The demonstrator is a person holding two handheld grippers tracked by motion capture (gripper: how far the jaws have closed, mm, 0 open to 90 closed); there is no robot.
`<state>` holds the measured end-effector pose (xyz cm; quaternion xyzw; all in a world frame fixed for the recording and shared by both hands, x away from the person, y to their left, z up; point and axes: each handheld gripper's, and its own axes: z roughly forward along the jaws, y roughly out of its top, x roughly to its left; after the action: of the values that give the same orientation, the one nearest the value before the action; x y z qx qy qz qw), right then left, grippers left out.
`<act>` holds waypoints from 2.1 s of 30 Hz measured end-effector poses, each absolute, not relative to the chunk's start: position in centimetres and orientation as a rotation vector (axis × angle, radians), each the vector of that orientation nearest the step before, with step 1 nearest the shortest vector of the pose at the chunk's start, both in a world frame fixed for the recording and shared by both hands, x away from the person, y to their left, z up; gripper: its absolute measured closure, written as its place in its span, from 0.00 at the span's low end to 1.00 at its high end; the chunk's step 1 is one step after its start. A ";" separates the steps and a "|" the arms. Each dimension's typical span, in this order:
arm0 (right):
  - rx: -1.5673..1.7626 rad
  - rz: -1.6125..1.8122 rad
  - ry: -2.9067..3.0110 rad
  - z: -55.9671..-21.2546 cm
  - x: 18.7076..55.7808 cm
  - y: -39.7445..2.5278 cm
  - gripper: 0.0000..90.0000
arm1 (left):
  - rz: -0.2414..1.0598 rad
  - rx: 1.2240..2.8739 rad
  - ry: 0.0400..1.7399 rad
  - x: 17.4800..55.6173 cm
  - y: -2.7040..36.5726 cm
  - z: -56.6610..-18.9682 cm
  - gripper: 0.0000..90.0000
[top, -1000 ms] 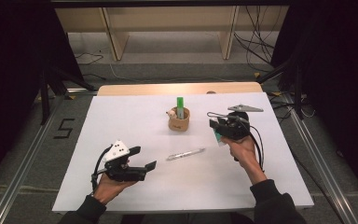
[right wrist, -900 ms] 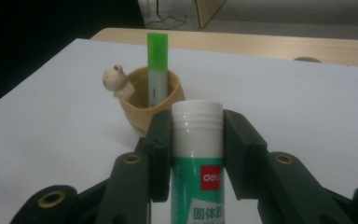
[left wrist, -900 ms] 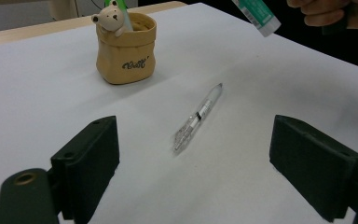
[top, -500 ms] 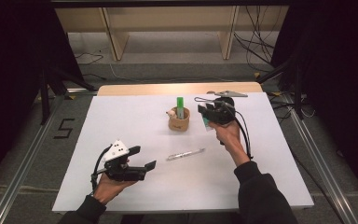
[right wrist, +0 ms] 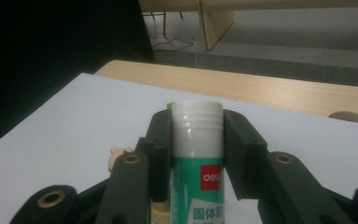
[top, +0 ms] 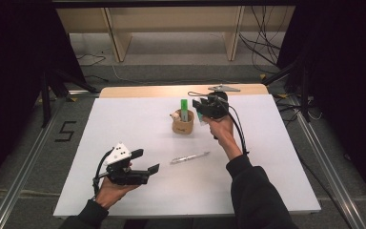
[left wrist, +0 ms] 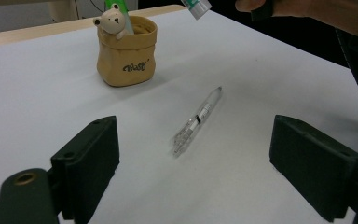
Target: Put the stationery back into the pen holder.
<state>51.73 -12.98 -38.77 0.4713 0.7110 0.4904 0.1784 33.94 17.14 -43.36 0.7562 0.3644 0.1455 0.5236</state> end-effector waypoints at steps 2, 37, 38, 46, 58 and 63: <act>1.330 1.395 2.013 -38.7 52.0 -12.5 0.73 | 0.347 1.810 0.871 33.9 17.1 -43.4 0.17; 1.326 1.399 1.968 -40.0 55.0 -8.5 0.73 | 0.340 1.807 0.863 33.9 17.1 -43.3 0.17; 1.326 1.398 1.967 -40.1 55.1 -8.4 0.73 | 0.340 1.807 0.862 33.9 17.1 -43.3 0.17; 1.320 1.373 1.963 -40.7 55.2 -8.0 0.73 | 0.338 1.807 0.861 33.9 17.1 -43.3 0.17; 1.281 1.356 1.983 -40.9 54.9 -7.6 0.72 | 0.337 1.809 0.858 33.8 17.1 -43.3 0.17; 1.275 1.346 1.987 -40.9 54.9 -7.6 0.72 | 0.337 1.809 0.860 33.9 17.1 -43.3 0.17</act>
<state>54.86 -7.64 -40.86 0.4587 0.7148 0.4842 0.2105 33.86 17.11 -43.27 0.7569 0.3598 0.1410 0.5270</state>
